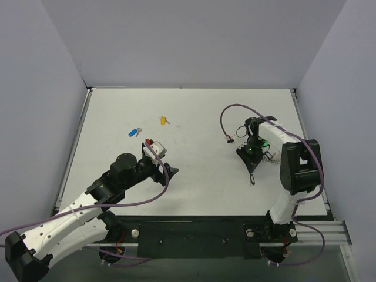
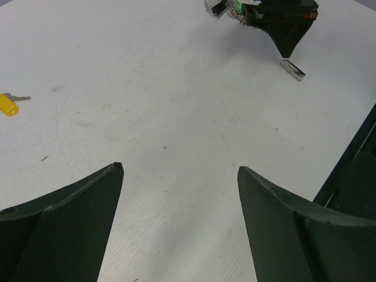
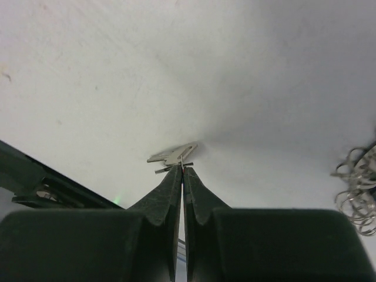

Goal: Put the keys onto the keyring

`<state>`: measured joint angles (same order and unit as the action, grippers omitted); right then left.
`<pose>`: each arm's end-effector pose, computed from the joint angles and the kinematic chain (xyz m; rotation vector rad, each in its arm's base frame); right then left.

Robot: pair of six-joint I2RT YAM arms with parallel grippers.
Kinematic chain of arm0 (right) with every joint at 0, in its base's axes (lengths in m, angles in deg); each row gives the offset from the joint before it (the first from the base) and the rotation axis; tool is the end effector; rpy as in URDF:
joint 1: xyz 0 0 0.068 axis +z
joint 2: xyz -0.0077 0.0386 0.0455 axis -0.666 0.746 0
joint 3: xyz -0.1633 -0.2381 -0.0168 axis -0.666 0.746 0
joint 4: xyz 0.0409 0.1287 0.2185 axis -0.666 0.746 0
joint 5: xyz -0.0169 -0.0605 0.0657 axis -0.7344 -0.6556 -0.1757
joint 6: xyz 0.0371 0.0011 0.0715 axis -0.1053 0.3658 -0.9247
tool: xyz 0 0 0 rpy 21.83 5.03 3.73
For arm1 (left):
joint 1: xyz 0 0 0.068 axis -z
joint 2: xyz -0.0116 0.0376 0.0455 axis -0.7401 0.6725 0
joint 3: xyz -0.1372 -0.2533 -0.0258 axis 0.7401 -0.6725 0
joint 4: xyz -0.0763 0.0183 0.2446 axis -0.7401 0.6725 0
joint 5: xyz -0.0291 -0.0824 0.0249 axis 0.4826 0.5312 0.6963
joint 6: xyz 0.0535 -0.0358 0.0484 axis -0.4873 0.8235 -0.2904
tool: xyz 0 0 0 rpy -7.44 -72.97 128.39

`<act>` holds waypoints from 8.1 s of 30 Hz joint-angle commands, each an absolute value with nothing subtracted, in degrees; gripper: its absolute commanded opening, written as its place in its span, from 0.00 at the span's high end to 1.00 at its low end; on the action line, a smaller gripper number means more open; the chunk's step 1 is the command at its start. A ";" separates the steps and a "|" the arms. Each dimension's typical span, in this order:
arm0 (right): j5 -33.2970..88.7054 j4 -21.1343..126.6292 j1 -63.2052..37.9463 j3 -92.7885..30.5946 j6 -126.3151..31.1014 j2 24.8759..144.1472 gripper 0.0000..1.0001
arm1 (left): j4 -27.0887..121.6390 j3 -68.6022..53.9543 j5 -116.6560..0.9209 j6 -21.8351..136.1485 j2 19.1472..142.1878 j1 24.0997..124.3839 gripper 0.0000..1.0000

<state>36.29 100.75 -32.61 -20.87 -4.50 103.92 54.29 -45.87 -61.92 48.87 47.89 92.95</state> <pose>0.3104 0.0696 0.1608 -1.1592 2.7084 0.3701 0.1365 -0.1449 0.2909 0.7165 1.7207 -0.6613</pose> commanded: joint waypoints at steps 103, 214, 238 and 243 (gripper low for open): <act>34.57 105.77 -63.73 -35.28 -0.90 108.37 0.68 | 64.76 -40.47 -61.12 45.93 50.53 83.87 0.03; 29.47 96.62 -55.73 -33.77 -3.00 112.33 0.94 | 64.32 -40.82 -58.75 46.02 51.76 82.11 0.03; 39.49 97.69 -63.90 -29.57 7.45 103.37 0.80 | 64.41 -40.73 -58.48 46.02 51.49 82.11 0.03; 39.75 95.04 -66.63 -27.80 14.66 103.80 0.75 | 64.32 -40.82 -58.39 46.02 51.40 82.11 0.03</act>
